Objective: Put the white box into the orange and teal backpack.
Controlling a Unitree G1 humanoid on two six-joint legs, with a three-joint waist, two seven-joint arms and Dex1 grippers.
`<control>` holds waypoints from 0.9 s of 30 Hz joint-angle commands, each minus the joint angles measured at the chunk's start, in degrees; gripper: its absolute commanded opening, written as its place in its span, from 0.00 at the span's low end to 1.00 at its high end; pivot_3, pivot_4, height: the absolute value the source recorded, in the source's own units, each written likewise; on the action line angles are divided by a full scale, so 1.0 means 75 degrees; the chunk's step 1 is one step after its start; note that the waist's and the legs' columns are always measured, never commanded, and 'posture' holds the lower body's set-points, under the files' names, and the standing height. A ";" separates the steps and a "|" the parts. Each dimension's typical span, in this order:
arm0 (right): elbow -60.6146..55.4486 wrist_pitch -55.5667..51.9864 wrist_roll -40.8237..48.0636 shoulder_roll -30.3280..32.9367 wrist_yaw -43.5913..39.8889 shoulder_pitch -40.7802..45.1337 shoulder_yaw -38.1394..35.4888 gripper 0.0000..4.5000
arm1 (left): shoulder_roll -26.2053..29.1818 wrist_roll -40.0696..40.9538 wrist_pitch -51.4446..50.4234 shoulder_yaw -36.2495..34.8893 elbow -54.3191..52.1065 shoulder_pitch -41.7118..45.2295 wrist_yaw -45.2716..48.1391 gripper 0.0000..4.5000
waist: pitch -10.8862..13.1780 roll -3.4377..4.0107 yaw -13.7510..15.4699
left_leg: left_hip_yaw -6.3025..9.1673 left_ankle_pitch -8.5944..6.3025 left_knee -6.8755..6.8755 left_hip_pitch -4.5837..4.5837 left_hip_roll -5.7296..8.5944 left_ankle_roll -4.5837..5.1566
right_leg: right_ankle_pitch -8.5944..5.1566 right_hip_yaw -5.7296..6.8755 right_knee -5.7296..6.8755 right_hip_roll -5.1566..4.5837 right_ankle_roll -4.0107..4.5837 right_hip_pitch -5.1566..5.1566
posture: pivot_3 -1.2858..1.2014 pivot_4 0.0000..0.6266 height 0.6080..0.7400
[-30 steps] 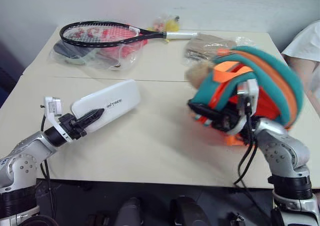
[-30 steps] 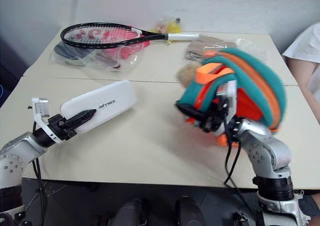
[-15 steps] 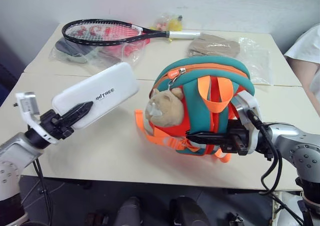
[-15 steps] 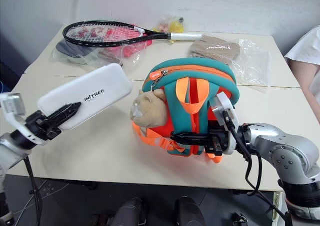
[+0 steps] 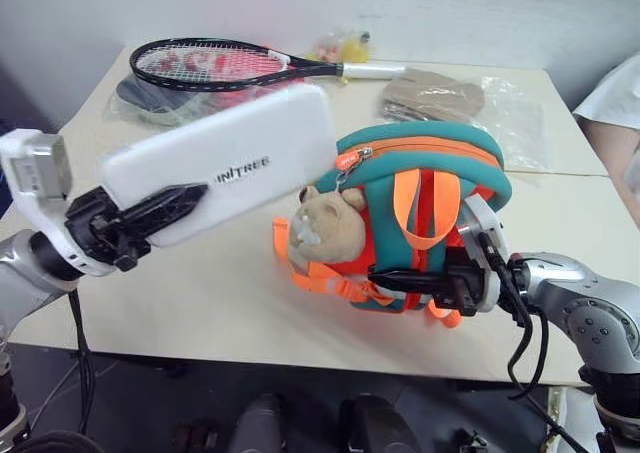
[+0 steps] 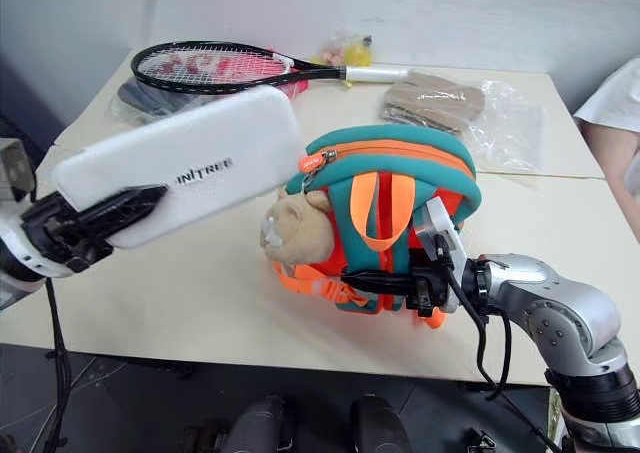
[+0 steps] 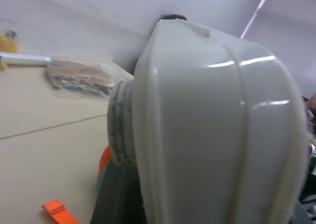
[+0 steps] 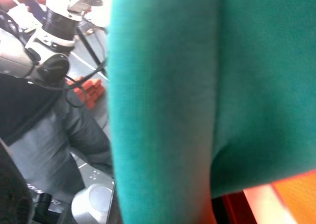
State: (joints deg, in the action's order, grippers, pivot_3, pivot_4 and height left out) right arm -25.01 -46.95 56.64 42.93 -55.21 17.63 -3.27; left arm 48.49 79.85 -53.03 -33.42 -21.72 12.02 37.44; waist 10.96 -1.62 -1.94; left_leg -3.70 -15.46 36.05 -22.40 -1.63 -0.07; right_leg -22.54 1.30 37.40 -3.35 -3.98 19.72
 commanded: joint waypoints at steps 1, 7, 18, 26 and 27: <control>-0.0069 0.0153 -0.0065 -0.0065 -0.0077 0.0004 -0.0061 0.00 | 0.0383 -0.0772 0.0269 0.0279 -0.0003 -0.0113 0.0754 0.27 | 0.0000 0.0001 0.0013 | 0.0000 0.0000 -0.0001 0.0001 0.0000 0.0000 | 0.0000 0.0000 0.0000 0.0001 0.0000 0.0000 | 0.52 0.24 1.00; -0.0010 0.0098 -0.0154 -0.0095 -0.0113 0.0089 0.0004 0.00 | 0.0913 -0.3429 0.1643 0.2137 0.0705 0.0694 0.1951 0.27 | 0.0001 0.0002 0.0071 | 0.0002 -0.0003 0.0001 0.0002 0.0002 0.0006 | -0.0001 0.0002 -0.0005 0.0000 0.0002 -0.0006 | 0.52 0.24 1.00; 0.0174 0.0042 -0.0315 -0.0101 -0.0364 0.0584 0.0271 0.00 | -0.1592 -0.6518 0.2207 0.6270 0.3392 0.5585 0.3080 0.27 | 0.0001 0.0003 0.0212 | -0.0004 0.0009 0.0024 -0.0038 0.0011 -0.0005 | 0.0002 0.0002 -0.0001 0.0001 -0.0002 0.0019 | 0.52 0.24 1.00; -0.0062 -0.0030 -0.0232 -0.0338 0.0046 0.0609 0.0198 0.00 | -0.3191 -0.7661 0.3221 0.6452 0.4881 0.5954 0.2804 0.49 | 0.0001 0.0003 0.0163 | -0.0010 0.0017 0.0093 -0.0122 -0.0014 -0.0016 | 0.0004 -0.0012 0.0056 0.0028 -0.0006 0.0115 | 0.52 0.24 1.00; -0.0127 -0.0034 -0.0209 -0.0345 0.0128 0.0541 0.0158 0.00 | -0.3108 -0.7581 0.3200 0.6328 0.4705 0.5850 0.2934 0.56 | 0.0001 0.0003 0.0152 | -0.0008 0.0020 0.0099 -0.0122 -0.0015 -0.0020 | 0.0004 -0.0012 0.0060 0.0029 -0.0006 0.0114 | 0.52 0.24 1.00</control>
State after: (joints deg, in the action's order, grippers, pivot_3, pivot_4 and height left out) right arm -23.39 -46.89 54.11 40.70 -54.96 22.07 -1.22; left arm 24.48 22.81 -29.58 16.03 14.96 56.59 58.52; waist 10.97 -1.59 -0.80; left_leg -3.74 -15.28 36.85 -23.32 -1.75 -0.24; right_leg -22.51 1.21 37.89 -3.14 -4.03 20.56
